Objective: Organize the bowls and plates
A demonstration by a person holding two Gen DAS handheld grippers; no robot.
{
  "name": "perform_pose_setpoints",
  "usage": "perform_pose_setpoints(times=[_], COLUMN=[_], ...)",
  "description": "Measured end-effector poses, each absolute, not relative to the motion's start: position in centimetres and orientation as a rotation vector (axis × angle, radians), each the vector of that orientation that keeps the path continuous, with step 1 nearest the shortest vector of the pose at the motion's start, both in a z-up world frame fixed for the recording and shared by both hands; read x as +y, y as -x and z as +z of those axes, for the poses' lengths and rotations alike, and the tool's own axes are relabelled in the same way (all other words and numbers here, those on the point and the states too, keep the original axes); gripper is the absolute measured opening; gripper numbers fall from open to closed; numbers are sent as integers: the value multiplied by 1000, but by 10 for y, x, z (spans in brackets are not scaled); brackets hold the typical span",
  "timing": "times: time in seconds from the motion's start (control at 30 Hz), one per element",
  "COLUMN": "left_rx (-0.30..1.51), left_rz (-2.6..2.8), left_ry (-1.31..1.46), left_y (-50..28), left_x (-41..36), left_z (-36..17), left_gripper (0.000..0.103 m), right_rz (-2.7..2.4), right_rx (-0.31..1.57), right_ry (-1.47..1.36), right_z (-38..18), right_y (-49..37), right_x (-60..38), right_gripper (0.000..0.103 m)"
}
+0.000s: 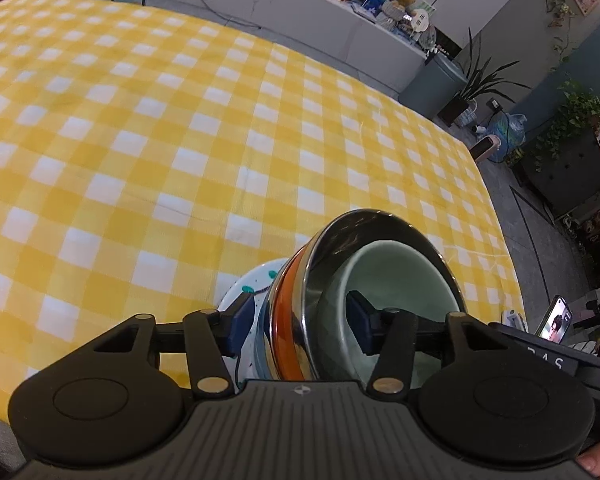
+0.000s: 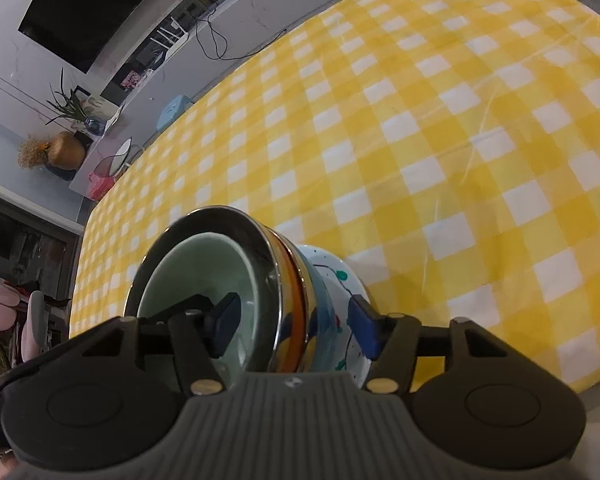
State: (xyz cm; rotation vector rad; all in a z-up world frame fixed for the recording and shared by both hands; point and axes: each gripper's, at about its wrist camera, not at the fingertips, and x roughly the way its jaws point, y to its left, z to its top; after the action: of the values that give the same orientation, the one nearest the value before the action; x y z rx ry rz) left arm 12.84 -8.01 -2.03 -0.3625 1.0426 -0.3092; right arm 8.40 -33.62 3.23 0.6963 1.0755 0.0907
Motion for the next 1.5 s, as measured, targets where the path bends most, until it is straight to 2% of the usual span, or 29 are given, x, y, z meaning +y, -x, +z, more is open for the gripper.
perform_pose_setpoints(times=[0.2,0.37,0.53,0.77,0.97,1.13,1.43,1.5], left_rx=[938,816,657,512,498,513,591,594], left_rz=[-294,-281,-275,-251,-241,-248,-251,-247], left_ry=[249,146,-1,-75,-61,-88,-123,-126], left_y=[-112,-86,-47,3,27,36,34,34], left_x=[-82,-80,-77,-72,-74,-82,-87,-85], left_z=[5,31,50,64,57,43,18,16], left_gripper=[66,66,66,66,66,66,67,70], right_rz=[77,75,93,91,50,25,18,23], right_rx=[998,867,747,652,593,598,596,613], right_ry=[-584,-372,-217,-123,-40,-34,-29,-38], right_z=[50,80,105,109,98,88,77,74], right_y=[-74,-54,-24,23,63,82,84,82], right_x=[-329,-310,-292,-272,-261,-261,-254,-252], right_gripper=[66,68,75,75,76,83,87,87])
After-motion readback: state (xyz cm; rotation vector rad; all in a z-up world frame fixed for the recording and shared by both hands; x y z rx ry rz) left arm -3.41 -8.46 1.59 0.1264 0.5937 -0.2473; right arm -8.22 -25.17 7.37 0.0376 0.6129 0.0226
